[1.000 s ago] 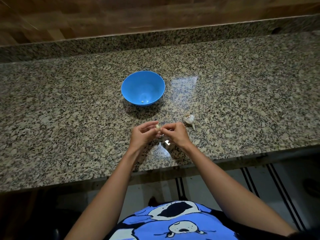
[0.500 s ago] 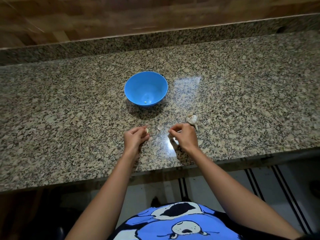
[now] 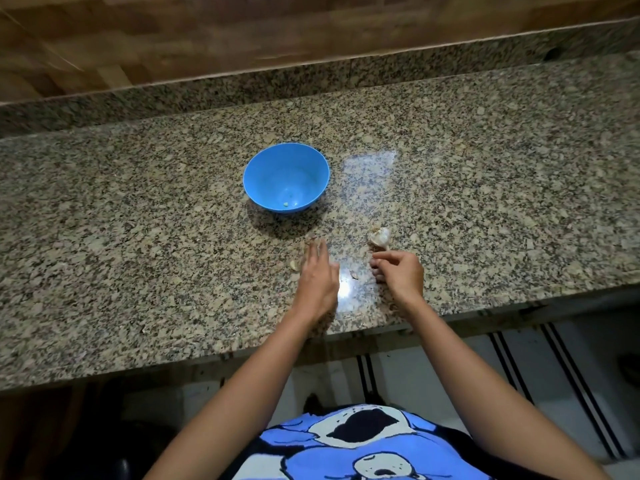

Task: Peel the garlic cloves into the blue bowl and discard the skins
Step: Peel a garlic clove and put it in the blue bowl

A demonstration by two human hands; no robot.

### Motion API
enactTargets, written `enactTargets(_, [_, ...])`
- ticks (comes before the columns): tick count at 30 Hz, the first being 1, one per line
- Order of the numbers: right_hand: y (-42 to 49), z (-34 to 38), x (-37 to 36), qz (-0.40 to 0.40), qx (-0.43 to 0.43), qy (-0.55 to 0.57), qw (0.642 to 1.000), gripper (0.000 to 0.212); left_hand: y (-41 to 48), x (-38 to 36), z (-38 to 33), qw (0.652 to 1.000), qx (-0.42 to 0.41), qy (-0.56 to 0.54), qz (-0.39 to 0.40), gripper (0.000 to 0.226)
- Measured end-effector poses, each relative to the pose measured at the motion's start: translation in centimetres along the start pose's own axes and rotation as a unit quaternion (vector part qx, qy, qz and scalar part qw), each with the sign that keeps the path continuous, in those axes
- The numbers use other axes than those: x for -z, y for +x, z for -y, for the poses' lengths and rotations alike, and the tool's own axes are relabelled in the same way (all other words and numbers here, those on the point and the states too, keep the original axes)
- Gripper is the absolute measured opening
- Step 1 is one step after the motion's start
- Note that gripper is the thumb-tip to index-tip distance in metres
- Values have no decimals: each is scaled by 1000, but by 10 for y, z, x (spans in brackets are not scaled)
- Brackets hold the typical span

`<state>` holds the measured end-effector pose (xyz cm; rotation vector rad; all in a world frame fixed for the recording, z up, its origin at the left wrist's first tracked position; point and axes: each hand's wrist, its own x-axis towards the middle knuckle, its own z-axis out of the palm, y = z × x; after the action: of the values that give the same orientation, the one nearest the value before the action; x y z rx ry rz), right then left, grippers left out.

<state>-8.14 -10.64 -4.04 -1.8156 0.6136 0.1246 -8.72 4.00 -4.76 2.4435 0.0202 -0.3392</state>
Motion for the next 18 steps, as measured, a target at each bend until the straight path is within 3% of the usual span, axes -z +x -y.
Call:
enactTargets(4, [-1,-2,5,5,-65,129,989,17,-5,-17,-5,996,-61,54,44,66])
enactTargets(7, [-4,0,7,-1,-86,176,981,18,-12,-23,-8,981,-150,103,70,56])
enactTargets(14, [-6,2,8,10,-88,175,981,19,-21,-4,17,916,-357,185,-3,38])
enactTargets(16, [-8,4,9,36,-98,193,976,18,-17,1,22,925,-338,168,-40,23])
enactTargets(18, [-14,7,7,80,-129,222,963,18,-13,7,12,971,-210,81,-84,9])
